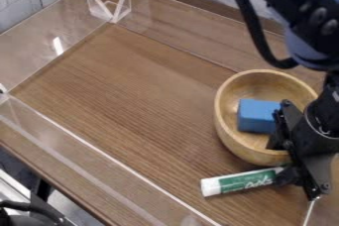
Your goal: Put the green marker in the brown bowl
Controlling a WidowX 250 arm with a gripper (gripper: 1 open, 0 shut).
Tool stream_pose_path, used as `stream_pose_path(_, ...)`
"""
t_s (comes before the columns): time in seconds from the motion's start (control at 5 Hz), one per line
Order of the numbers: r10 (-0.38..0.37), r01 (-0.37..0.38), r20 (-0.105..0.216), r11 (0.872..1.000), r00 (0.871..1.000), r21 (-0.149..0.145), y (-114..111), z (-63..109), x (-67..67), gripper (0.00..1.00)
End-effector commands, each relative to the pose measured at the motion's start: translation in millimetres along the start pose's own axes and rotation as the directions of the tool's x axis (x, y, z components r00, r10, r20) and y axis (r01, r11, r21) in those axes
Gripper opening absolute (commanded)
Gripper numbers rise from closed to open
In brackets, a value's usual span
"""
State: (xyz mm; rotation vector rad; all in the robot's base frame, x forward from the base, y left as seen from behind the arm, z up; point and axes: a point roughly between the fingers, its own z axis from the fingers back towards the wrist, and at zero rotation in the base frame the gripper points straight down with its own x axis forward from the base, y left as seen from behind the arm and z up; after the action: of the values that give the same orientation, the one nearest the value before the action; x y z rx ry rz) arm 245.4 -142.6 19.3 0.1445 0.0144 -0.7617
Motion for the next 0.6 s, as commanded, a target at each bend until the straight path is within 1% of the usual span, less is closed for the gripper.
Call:
stream_pose_path(0.0, -0.036, 0.036, -0.002, 0.999, 0.999, 0.008, 0.2, 0.6, -3.6, 0.0)
stream_pose_path(0.4, -0.078, 0.078, 0.006, 0.997, 0.997, 0.023, 0.8, 2.9, -4.4, 0.0)
